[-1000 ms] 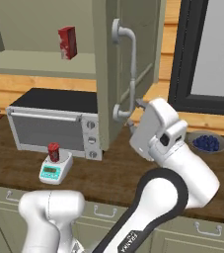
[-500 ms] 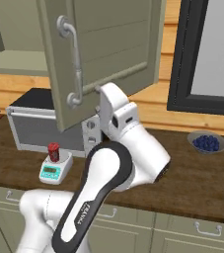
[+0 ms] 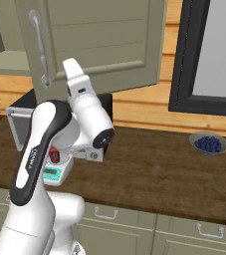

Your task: Pick the yogurt and place it on the digital scale for weighing, and close the cabinet.

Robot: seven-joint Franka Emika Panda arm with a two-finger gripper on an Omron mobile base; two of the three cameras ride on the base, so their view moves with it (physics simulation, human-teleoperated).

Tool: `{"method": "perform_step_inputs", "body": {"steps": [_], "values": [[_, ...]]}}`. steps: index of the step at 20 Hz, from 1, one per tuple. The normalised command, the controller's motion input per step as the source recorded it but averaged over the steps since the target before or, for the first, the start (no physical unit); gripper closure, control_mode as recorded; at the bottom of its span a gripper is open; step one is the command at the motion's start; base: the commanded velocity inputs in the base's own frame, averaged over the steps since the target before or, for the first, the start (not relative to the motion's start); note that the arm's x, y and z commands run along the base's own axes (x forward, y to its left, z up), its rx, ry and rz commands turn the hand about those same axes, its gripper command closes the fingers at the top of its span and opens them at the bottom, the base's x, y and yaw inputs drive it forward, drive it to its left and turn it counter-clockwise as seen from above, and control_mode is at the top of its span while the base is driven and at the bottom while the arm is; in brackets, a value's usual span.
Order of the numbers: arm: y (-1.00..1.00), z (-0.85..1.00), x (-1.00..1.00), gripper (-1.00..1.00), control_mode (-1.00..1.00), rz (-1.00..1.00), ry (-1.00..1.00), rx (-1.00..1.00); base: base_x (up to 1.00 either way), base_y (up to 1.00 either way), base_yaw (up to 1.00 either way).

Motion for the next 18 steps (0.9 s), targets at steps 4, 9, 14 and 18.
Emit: {"method": "perform_step_inputs", "body": {"steps": [4,9,14,18], "values": [[0.57,0.01,0.82,-1.00,-1.00,-0.09,0.10,-0.06,0.00,0.00,0.00],[0.09,0.00,0.73,-1.00,-1.00,0.00,0.07,-0.01,0.00,0.00,0.00],[0.00,0.00,0.82,-1.00,-1.00,0.00,0.04,0.00,0.00,0.00,0.00],[0.00,0.00,0.83,-1.00,-1.00,0.00,0.01,0.00,0.00,0.00,0.00]]}}
